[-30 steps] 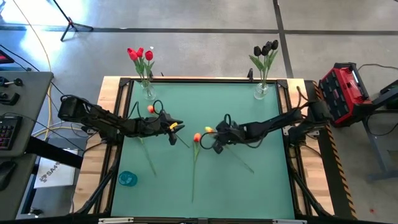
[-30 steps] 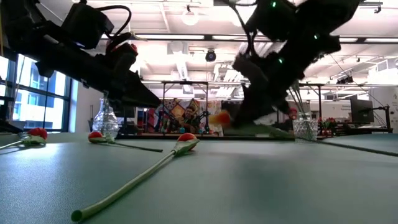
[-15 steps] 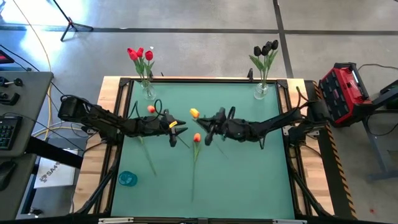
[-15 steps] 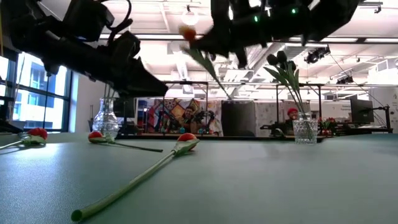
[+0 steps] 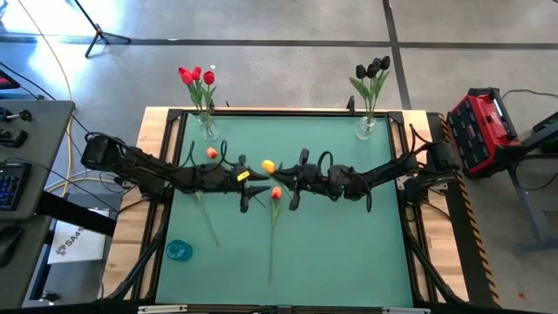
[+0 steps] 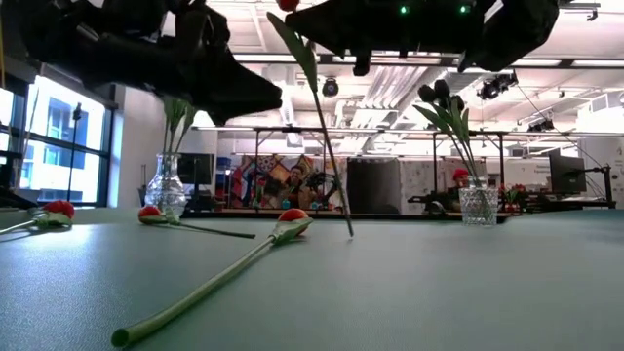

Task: Sort flowers into vase by color
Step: Put the orange tulip into the blue vase

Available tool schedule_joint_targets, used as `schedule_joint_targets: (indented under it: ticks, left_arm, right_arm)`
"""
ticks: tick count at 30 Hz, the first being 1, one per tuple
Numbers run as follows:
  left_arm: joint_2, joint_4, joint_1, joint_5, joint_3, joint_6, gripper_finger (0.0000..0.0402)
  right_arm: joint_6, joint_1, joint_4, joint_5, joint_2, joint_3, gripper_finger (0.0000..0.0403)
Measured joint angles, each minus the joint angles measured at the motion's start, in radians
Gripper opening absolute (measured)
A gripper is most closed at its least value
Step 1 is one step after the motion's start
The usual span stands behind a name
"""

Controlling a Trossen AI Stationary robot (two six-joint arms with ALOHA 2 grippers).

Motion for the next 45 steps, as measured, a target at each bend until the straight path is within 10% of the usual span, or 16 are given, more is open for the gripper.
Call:
schedule_joint_targets:
  ticks: [17,27,45]
  left_arm:
    - [0.097,0.061,-0.012,-0.029,0.089,0.011,0.0136]
    - [0.239,0.065,-0.012,0.108,0.208,0.096,0.0125]
    - [0.096,-0.130,-0.012,0.084,0.207,0.090,0.0138]
  right_arm:
    - [-0.083,-0.026,0.117,-0.236,0.000,0.000,0.0000]
    - [-0.103,-0.025,0.108,-0.238,0.000,0.000,0.0000]
    - [-0.156,0.002,-0.045,-0.206,-0.061,0.000,0.0000]
